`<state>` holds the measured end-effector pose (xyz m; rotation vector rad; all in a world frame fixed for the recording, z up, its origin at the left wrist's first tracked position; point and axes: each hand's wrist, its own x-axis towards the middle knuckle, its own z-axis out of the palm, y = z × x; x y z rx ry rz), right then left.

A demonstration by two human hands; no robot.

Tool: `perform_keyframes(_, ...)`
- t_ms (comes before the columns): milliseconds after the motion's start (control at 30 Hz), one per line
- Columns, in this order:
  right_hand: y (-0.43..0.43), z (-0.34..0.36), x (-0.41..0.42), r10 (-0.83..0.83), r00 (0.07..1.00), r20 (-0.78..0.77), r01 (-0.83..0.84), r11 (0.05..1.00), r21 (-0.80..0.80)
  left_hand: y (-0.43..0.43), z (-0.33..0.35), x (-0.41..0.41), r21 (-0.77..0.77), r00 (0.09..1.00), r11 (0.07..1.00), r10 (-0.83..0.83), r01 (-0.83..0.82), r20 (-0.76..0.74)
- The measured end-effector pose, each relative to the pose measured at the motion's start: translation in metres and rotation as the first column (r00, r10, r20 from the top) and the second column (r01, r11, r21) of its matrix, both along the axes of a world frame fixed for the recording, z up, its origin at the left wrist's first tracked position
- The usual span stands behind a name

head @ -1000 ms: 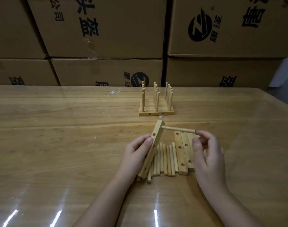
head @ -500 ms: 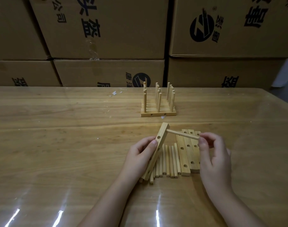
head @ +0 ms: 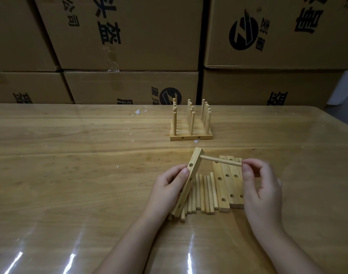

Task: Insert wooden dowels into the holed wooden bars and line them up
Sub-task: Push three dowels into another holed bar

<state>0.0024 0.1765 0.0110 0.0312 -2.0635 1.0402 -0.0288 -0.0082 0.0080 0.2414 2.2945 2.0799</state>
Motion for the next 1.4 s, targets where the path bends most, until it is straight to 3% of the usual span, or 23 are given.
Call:
perform_keyframes(300,-0.0029,-0.0005,0.0014,-0.028,1.0,-0.013,0.029,0.996,0.083,0.0003,0.0005,-0.0002,0.013,1.0,1.0,-0.009,0.009,0.009)
perform_keyframes(1400,0.0025,-0.0021,-0.0011,-0.04,0.995,0.086,0.038,0.999,0.027,-0.0028,0.0019,0.0035,-0.009,0.999,1.0,-0.026,0.026,-0.024)
